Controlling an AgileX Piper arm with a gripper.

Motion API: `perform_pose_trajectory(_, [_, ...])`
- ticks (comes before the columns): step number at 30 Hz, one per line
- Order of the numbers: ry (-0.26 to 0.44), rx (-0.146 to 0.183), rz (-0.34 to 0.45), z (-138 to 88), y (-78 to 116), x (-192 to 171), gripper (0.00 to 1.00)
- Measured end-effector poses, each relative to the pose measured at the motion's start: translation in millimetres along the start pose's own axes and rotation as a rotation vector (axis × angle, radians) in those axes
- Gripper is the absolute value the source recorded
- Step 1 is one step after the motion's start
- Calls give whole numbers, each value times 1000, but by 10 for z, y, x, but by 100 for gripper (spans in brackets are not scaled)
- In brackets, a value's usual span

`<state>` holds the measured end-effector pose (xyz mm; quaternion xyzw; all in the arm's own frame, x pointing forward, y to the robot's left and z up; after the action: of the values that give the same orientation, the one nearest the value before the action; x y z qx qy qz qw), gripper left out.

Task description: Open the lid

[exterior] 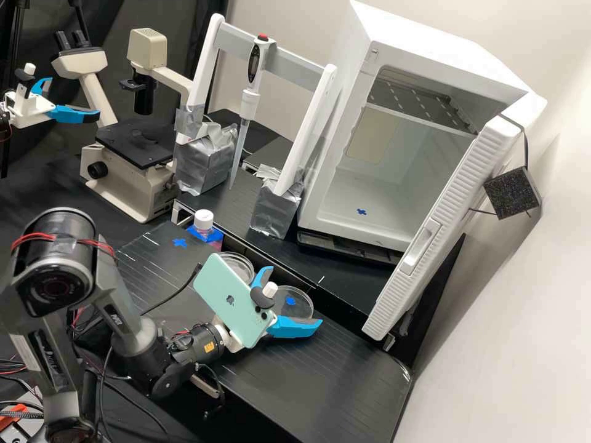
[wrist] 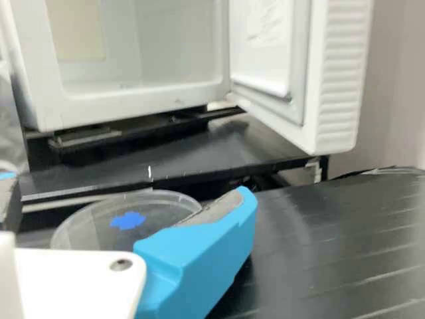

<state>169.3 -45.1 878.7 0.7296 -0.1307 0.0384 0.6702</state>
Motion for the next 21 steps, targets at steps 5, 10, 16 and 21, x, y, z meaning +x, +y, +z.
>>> perform_pose_trajectory(5, [80,22,54,-195,66,-124,100])
perform_pose_trajectory(10, [229,41,33,-486,-18,-266,100])
perform_pose_trajectory(16, [382,47,-23,-778,-269,-352,100])
perform_pose_trajectory(21, [341,60,36,-871,-383,-360,100])
